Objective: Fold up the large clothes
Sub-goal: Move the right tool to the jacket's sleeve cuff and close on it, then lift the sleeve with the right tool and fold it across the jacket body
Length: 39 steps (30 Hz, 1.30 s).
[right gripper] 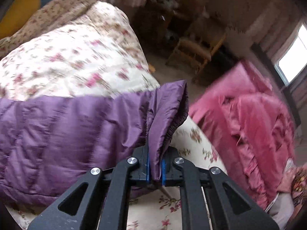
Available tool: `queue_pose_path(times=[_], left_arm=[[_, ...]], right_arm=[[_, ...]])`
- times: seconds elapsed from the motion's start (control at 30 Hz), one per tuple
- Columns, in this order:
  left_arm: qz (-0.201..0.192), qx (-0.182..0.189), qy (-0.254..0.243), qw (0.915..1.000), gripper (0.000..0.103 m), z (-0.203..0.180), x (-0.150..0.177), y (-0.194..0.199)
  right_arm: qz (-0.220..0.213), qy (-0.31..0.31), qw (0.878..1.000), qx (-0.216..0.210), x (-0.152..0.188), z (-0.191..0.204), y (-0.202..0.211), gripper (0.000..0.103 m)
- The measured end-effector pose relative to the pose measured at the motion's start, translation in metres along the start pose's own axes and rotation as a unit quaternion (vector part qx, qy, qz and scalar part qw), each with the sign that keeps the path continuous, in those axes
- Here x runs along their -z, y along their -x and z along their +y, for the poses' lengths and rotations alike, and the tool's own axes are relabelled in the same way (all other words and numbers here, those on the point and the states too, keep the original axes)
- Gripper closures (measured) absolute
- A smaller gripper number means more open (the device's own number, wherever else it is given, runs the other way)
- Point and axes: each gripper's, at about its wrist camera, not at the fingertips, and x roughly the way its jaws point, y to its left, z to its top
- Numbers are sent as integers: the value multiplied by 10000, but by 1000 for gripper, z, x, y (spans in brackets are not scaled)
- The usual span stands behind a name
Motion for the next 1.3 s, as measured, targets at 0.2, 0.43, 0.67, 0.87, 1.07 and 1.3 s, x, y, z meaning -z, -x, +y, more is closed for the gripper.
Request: queue_pose_path(times=[0.2,0.43,0.67,0.87,1.07,1.3], left_arm=[[-33,95,8,9999,3,1,-1,6],[-25,187,96,9998,3,8,-8,8],[-67,195,118,9997,3,12,-29,-1],[36,309,147,9994,3,22,-27,-8],[38,418,219,9989,3,28,-24,-11],[31,522,253,9983,3,33,-21,-13]], right_arm=[[-836,556,9944,-332,-15,55,65,96],[-1252,1108,9823,-841,-17,132,114,96],[-1445,1599,9679,-1295,-7,208,148,96],[-1536,2023,9517,-1727,16,267,176,96],[-1567,2470,9318,-2149,44,323,200,96],[-1557,2896,9054,-2687,76,360,227,96]])
